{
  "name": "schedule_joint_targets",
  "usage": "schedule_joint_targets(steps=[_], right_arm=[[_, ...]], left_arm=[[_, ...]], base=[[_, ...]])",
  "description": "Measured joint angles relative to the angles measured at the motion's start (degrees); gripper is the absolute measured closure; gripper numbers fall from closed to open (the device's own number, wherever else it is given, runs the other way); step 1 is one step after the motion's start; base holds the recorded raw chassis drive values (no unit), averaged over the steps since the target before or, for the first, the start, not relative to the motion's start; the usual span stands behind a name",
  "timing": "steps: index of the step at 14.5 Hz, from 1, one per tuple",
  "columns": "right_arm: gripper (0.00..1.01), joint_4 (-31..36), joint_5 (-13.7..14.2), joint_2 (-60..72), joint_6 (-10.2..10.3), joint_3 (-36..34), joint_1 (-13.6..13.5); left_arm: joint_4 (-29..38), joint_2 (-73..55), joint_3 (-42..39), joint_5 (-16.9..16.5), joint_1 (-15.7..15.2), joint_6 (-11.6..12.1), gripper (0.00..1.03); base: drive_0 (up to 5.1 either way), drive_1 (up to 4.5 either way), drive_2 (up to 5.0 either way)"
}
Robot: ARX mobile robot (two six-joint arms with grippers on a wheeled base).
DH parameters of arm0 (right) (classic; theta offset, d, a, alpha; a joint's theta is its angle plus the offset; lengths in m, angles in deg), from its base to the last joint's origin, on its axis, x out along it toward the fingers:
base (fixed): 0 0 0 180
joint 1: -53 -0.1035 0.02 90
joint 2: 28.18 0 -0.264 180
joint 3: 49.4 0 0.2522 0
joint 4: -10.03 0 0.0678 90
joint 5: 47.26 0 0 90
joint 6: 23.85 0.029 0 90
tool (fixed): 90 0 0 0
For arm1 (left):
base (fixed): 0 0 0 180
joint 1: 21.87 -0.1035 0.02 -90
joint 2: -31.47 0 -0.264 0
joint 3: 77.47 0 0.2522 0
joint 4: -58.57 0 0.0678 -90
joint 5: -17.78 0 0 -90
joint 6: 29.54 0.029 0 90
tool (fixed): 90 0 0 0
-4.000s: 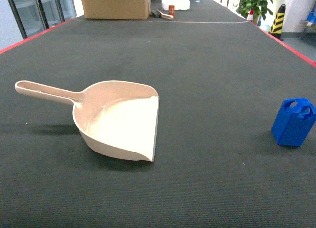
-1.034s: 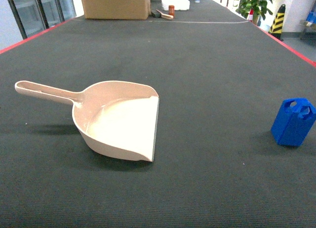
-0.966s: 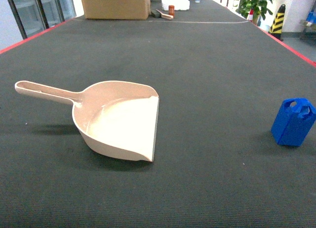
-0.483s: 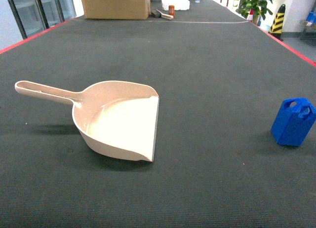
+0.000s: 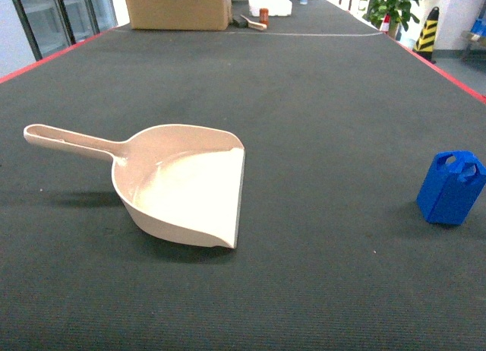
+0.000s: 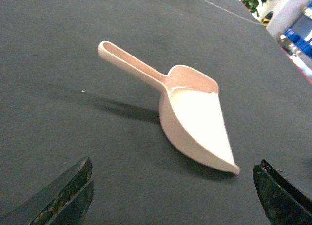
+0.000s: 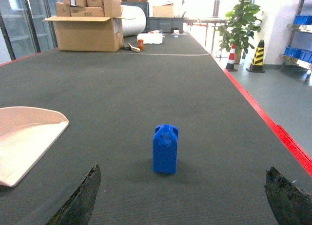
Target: Place part in tray to right shelf
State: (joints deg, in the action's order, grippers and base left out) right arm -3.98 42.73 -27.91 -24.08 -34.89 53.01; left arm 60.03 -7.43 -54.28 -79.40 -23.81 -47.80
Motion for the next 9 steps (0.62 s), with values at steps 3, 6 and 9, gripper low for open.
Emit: schedule_joint_targets(steps=[3,6,9], right_arm=[[0.03,0.0,0.0,0.0,0.0,0.0,0.0],[0.03,0.0,0.0,0.0,0.0,0.0,0.0],[0.03,0.0,0.0,0.0,0.0,0.0,0.0]], left_arm=[[15.7,-24.9,8.9,-4.5,-0.6,-10.1,0.05],[26.1,-48.7,20.5,-8.9,-1.2,-19.3,0.05],[25.5,-64.1,30.8,-11.9,-2.8,-24.6,0.05]], base=[[0.0,0.0,0.0],[0.0,0.0,0.0],[0.0,0.0,0.0]])
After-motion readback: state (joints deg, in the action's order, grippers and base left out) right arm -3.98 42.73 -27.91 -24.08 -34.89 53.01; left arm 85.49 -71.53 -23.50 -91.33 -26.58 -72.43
